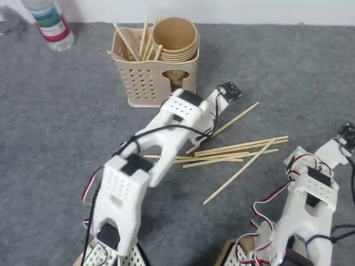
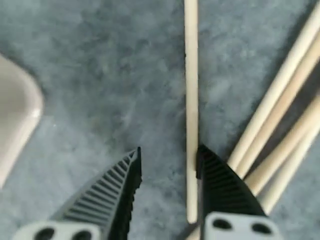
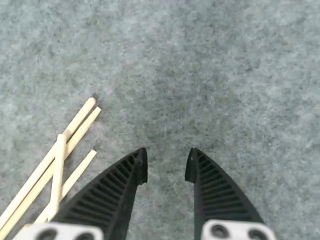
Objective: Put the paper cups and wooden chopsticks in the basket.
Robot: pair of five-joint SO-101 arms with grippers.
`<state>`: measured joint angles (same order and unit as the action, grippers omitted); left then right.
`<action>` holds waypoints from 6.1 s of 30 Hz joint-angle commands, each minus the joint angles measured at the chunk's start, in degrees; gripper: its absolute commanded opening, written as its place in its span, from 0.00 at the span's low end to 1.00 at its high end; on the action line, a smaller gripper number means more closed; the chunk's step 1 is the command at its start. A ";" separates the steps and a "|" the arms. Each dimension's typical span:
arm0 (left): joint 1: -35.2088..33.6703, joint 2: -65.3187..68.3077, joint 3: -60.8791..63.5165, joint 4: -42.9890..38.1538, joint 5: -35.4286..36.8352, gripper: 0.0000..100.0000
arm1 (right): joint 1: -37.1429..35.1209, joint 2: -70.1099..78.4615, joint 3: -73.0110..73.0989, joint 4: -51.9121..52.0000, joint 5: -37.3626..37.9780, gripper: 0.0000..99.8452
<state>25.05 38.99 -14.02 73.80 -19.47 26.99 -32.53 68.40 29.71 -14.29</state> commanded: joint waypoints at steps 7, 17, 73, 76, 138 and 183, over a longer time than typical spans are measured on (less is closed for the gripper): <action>1.05 15.91 -30.29 16.97 -0.35 0.17 | -1.10 -1.89 -2.64 -0.57 0.70 0.14; 4.04 26.46 -46.02 26.99 -0.79 0.10 | -1.10 -1.89 -2.64 -0.48 0.70 0.14; -17.93 -76.48 26.24 -31.12 18.55 0.01 | -1.19 -1.45 -2.55 -0.92 0.79 0.14; -19.87 -79.65 42.07 -54.15 18.64 0.01 | -1.19 -1.45 -2.55 -0.66 0.79 0.14; 10.11 -35.60 38.11 -15.74 -8.70 0.21 | 1.36 -1.71 -2.55 -1.01 0.44 0.14; 9.76 -10.29 0.66 9.14 -14.24 0.01 | 0.04 -1.89 -2.55 -0.48 0.70 0.14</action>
<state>34.64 34.77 -12.00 81.01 -33.45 27.78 -32.53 68.40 29.71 -14.29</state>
